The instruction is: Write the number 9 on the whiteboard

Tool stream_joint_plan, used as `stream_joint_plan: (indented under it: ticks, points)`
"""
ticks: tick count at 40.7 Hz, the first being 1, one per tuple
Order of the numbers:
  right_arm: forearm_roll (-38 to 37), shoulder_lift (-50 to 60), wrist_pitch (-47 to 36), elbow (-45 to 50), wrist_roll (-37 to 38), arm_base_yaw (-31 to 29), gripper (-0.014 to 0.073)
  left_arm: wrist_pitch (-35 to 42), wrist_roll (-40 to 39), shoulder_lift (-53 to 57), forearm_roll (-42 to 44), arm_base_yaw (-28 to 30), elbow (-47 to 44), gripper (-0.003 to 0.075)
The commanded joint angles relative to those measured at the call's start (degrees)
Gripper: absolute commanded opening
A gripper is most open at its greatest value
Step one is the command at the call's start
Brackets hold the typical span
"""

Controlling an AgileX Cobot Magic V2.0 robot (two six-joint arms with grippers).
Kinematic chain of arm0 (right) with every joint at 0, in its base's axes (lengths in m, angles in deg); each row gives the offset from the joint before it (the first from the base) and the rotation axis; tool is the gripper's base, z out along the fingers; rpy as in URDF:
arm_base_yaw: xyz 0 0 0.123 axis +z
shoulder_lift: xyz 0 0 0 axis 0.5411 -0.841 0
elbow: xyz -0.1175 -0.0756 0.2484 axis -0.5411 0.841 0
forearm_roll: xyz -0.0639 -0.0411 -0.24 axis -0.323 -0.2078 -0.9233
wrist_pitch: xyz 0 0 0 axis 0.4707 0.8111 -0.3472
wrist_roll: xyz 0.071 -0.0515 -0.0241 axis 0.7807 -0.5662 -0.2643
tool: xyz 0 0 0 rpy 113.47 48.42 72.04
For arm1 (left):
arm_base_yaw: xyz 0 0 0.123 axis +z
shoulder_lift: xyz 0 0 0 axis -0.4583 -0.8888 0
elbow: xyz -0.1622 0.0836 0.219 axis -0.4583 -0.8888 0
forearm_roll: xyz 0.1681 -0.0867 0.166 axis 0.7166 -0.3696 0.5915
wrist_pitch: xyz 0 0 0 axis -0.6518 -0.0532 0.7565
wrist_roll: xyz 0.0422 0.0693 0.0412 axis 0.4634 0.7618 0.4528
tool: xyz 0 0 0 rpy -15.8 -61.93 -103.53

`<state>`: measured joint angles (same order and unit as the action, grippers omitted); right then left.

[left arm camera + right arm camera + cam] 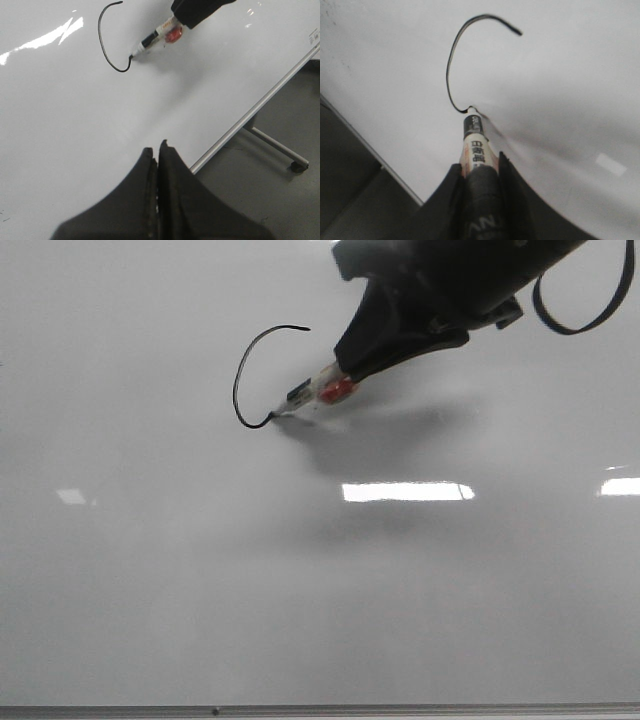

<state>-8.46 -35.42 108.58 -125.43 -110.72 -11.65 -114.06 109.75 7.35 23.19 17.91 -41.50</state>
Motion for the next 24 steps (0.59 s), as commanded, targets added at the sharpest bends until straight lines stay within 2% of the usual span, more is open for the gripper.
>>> stream_joint_plan:
  ticks: [1, 15, 24]
  points:
    - [0.6, 4.1, -6.9, -2.4, -0.4, -1.8, -0.0058, 2.7, -0.5, -0.2, -2.9, 0.1, 1.5, -0.0019]
    - [0.6, 4.5, -8.7, -3.6, -0.4, -1.8, -0.0058, 2.8, -0.5, -0.2, -2.9, 0.1, 1.5, -0.0019]
    - [-0.4, 4.4, -6.2, -3.2, -0.4, -1.8, -0.0058, 2.8, -0.5, -0.2, -2.9, 0.1, 1.5, -0.0019]
